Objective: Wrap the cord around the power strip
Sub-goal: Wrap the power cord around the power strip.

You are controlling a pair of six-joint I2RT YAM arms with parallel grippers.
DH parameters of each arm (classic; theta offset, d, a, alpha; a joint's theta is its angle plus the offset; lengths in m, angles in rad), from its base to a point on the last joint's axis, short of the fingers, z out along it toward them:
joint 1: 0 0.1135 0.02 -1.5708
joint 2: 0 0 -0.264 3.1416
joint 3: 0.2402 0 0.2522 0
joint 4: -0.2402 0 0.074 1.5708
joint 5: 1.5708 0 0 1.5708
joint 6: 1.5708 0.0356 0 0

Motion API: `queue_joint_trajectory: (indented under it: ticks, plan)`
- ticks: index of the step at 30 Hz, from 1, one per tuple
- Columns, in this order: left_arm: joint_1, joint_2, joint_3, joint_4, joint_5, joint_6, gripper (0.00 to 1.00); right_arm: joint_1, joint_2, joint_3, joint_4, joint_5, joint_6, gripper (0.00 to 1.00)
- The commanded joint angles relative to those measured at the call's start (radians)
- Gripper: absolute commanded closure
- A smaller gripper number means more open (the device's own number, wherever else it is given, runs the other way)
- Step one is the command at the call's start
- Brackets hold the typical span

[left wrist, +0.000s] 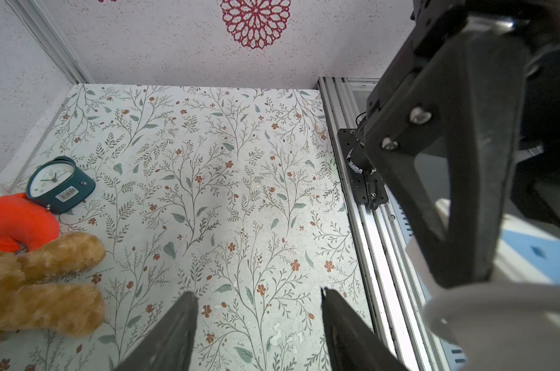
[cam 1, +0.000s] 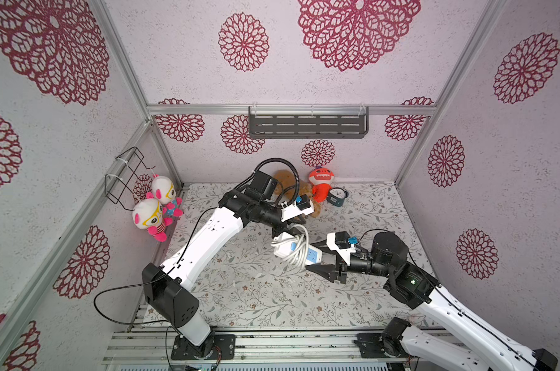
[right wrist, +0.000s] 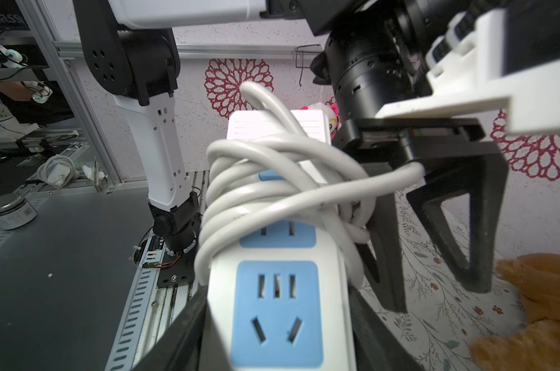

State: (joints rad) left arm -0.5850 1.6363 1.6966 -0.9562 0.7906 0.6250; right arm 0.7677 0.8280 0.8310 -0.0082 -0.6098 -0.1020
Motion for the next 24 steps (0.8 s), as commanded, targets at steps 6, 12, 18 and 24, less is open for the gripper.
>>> queue_joint_trajectory:
  ticks: [6,12,18,24]
  plan:
    - [0.02,-0.041,-0.124,0.191,0.098,-0.124,0.34,0.002,-0.054,-0.023,0.274,0.033,0.063,1.0]
    - [0.029,-0.052,-0.197,0.304,0.121,-0.217,0.34,0.002,-0.071,-0.061,0.351,0.079,0.08,1.0]
    - [0.034,-0.089,-0.298,0.452,0.127,-0.305,0.38,0.002,-0.091,-0.09,0.391,0.168,0.073,1.0]
    - [0.036,-0.122,-0.374,0.557,0.125,-0.357,0.48,0.002,-0.113,-0.121,0.435,0.213,0.08,1.0]
